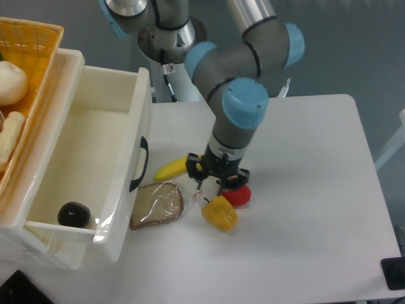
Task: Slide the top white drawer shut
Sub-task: 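Move the gripper over the banana toward the open drawer's front face, then push the drawer front with the gripper into the white cabinet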
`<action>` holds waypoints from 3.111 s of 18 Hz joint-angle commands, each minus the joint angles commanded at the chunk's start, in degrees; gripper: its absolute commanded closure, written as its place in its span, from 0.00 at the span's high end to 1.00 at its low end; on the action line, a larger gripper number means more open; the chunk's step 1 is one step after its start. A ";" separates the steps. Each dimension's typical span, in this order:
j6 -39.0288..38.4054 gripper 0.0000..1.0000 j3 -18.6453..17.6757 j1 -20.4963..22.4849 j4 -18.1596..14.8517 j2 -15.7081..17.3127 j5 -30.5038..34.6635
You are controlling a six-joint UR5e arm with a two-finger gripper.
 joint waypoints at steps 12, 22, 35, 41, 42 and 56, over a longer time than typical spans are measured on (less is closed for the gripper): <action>-0.35 0.00 -0.26 -2.55 -3.79 1.50 -4.41; -0.35 0.00 -0.44 -3.33 -3.88 1.41 -6.52; -0.35 0.00 -0.53 -4.22 -5.64 2.73 -8.19; -0.44 0.00 -0.53 -5.53 -6.16 2.91 -8.28; -0.44 0.00 -0.70 -5.88 -6.25 2.91 -8.28; -2.37 0.00 -1.41 -9.66 -6.34 3.70 -8.36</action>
